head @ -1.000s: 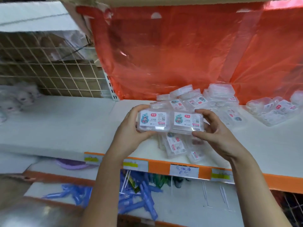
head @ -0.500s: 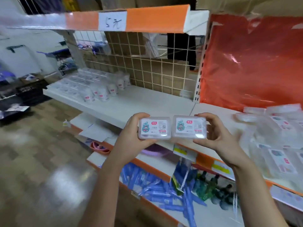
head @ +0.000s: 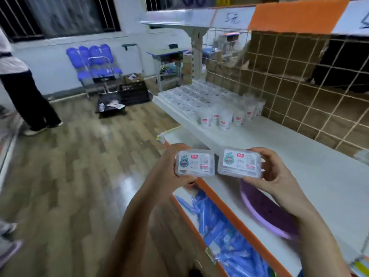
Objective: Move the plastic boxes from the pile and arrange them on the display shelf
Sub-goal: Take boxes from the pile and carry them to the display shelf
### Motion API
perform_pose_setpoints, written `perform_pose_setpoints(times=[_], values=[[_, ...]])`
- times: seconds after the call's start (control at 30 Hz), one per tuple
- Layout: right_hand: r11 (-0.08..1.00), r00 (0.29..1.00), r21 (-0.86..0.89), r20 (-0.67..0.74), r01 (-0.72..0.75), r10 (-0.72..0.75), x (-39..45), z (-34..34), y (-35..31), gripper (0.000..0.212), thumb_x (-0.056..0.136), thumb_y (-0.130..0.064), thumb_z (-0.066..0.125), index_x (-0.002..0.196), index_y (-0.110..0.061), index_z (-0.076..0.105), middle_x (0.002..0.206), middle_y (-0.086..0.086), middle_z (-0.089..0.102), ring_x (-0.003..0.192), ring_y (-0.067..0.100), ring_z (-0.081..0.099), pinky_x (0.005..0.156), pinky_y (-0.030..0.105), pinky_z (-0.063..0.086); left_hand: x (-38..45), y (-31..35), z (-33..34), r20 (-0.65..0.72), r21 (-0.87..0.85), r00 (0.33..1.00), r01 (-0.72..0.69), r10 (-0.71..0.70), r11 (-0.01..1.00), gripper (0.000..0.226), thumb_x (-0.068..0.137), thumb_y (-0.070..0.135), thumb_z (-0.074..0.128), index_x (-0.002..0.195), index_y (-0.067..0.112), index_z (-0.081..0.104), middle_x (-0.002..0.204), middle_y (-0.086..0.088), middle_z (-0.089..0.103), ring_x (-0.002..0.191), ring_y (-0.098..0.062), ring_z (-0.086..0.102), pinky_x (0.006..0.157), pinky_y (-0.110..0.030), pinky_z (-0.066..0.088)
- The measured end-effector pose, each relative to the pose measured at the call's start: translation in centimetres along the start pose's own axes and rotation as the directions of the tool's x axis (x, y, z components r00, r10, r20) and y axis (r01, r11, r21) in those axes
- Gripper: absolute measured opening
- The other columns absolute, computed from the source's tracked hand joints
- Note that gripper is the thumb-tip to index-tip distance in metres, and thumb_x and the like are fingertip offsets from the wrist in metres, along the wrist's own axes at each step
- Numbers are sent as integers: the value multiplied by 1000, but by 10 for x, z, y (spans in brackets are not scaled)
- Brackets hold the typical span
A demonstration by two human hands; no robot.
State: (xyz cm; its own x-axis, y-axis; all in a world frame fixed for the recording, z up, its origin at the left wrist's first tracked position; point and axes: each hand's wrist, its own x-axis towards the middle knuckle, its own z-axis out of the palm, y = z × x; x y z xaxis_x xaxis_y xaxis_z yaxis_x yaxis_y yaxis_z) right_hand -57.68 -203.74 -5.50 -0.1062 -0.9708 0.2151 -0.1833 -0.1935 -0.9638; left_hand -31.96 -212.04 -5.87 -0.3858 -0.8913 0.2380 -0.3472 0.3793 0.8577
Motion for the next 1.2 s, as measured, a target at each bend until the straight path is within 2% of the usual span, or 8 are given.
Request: perform_pose_setpoints(times=[0.13, 0.27, 0.47, 0.53, 0.7, 0.8, 0.97, 1.2], values=[[1000, 1000, 0, 7, 23, -23, 66, 27, 11, 59, 65, -18, 77, 116, -33, 53, 110, -14, 65, 98, 19, 59, 83, 30, 50, 55, -27, -32, -2, 35, 1000, -19, 19, 999, 70, 65, 13, 84, 112, 41, 41, 111, -3, 62, 94, -7, 66, 71, -28, 57], [999, 999, -2, -10, 39, -39, 141, 39, 12, 61, 65, -15, 83, 112, -43, 55, 110, -10, 65, 104, 32, 55, 89, 47, 46, 126, -51, -61, -6, 88, 997, -71, 71, 994, 70, 62, 27, 81, 109, 56, 39, 114, 1, 61, 99, -16, 65, 76, -48, 57], [996, 996, -75, -77, 46, -52, 242, 47, 7, 60, 73, -6, 76, 112, -45, 51, 113, -1, 60, 92, 29, 56, 83, 48, 49, 239, -62, -97, 43, 241, 979, -206, 201, 948, 69, 67, 15, 85, 121, 26, 44, 113, 8, 45, 91, -4, 55, 72, -12, 47], [989, 997, -147, -79, 13, -25, 267, 48, 10, 58, 75, -10, 76, 114, -42, 48, 111, 4, 60, 91, 35, 58, 80, 52, 54, 272, -70, -105, 79, 263, 974, -228, 215, 937, 71, 66, 18, 85, 124, 22, 44, 114, 5, 48, 93, -8, 57, 72, -14, 47], [950, 986, -308, -168, -50, -3, 315, 52, 20, 54, 77, -15, 75, 119, -30, 45, 108, 0, 61, 87, 18, 59, 59, 11, 48, 336, -93, -109, 139, 277, 960, -271, 241, 922, 68, 67, 23, 84, 122, 25, 45, 108, 11, 46, 88, -2, 50, 71, -16, 43], [929, 969, -356, -245, -100, 11, 342, 49, 28, 59, 74, -21, 79, 122, -33, 46, 108, -11, 58, 91, 7, 57, 64, 12, 45, 380, -107, -105, 194, 205, 955, -262, 224, 943, 65, 68, 25, 84, 116, 35, 42, 108, 11, 48, 89, -3, 54, 73, -18, 45], [899, 937, -396, -347, -187, 42, 393, 46, 47, 61, 70, -20, 82, 119, -30, 48, 97, -11, 57, 76, -4, 56, 64, 15, 46, 462, -123, -100, 299, 205, 911, -350, 282, 914, 65, 71, 29, 82, 125, 23, 44, 110, 12, 45, 98, -6, 48, 66, -9, 35], [758, 918, -579, -390, -300, 65, 468, 46, 63, 67, 68, -13, 83, 124, -13, 47, 112, 0, 52, 96, 13, 53, 74, 19, 41, 563, -157, -96, 447, 99, 829, -418, 335, 903, 62, 70, 13, 82, 119, 17, 45, 112, -2, 52, 96, -25, 57, 64, -16, 41]])
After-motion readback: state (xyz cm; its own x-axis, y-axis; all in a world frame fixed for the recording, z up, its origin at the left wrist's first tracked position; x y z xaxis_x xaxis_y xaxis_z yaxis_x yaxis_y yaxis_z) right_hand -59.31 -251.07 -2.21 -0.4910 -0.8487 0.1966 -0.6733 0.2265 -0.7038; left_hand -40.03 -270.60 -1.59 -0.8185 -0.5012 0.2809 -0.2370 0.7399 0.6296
